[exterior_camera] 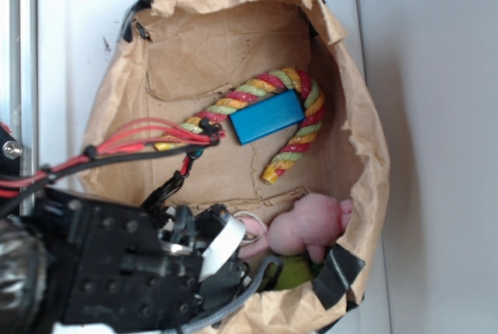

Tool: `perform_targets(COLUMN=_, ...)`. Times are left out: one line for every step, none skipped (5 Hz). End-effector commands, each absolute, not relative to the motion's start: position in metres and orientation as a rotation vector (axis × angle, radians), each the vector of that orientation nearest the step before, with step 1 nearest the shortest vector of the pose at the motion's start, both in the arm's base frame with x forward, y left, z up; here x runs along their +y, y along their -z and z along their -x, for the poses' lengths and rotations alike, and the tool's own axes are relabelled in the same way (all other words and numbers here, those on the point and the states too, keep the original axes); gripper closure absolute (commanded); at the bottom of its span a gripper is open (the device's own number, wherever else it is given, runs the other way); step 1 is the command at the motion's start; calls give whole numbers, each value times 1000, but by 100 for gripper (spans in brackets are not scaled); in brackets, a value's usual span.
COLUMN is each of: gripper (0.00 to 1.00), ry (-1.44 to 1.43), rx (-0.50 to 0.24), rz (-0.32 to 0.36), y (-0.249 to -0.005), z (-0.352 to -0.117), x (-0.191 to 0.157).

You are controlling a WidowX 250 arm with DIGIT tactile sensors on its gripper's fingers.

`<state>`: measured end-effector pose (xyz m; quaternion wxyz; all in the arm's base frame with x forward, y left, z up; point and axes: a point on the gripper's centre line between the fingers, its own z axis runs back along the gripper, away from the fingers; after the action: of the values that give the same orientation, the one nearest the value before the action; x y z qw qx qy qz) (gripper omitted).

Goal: Grab the green block.

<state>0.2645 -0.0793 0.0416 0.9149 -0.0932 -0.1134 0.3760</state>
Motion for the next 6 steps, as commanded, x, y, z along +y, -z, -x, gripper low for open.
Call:
perform_targets(gripper=100, ry=-781, rx=-326, rz=241, y=-89, z=-287, x=-24)
perform_targets(gripper=100, ry=-695, rx=-283, rz=231, y=-114, z=-296, x=-9)
perform_targets(gripper=100, ry=-559, rx=-298, rz=220, y=-130, z=-295, x=-1)
perform_targets(gripper=100, ry=-481, rx=-360, rz=135, y=-148, z=-293, x=5)
perform_targets(gripper=100, ry=-444, rx=-412, rz=70, y=-160, z=-288, x=11)
perform_targets(gripper=100, ry=-439, rx=-438, rz=31, y=-176, z=-286, x=19)
